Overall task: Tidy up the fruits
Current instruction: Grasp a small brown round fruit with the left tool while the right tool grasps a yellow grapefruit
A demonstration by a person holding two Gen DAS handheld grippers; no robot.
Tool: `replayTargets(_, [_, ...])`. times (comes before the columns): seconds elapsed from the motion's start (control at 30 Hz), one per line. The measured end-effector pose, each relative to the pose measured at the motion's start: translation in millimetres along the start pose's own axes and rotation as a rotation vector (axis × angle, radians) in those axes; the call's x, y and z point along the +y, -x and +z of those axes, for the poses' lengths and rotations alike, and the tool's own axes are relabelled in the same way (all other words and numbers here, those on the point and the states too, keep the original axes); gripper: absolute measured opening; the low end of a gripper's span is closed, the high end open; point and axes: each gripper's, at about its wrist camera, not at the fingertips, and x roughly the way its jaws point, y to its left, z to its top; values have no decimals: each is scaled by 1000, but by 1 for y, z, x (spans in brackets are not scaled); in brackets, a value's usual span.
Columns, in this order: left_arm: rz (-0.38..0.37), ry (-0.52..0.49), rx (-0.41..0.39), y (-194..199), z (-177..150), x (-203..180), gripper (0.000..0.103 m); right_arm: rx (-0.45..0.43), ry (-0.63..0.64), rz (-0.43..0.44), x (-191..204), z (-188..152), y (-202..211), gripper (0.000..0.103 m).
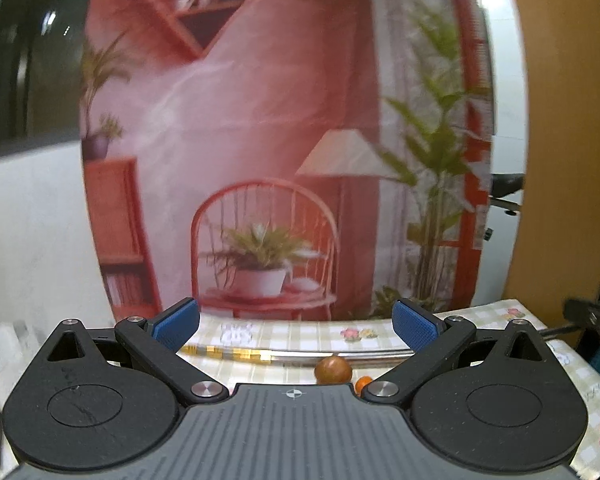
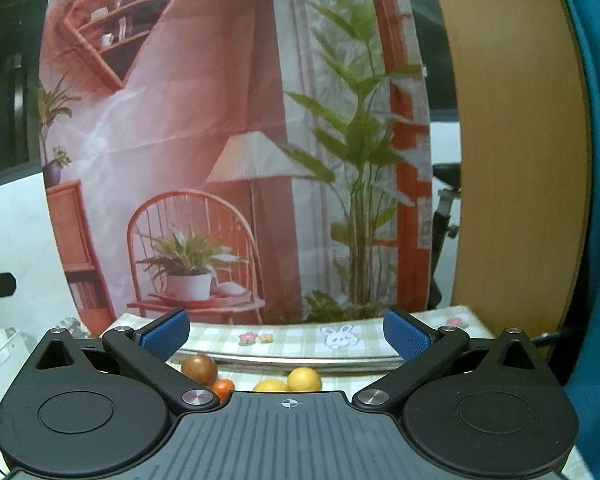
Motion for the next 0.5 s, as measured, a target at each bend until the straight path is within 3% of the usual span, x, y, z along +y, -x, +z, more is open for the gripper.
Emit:
replayTargets(0.27, [33,104,97,-56,-26,52,103,86,0,83,-9,-31,-55,103])
replayTargets(0.5, [-44,71,167,-104,-60,63,103,142,17,68,-13,-56,-98,103])
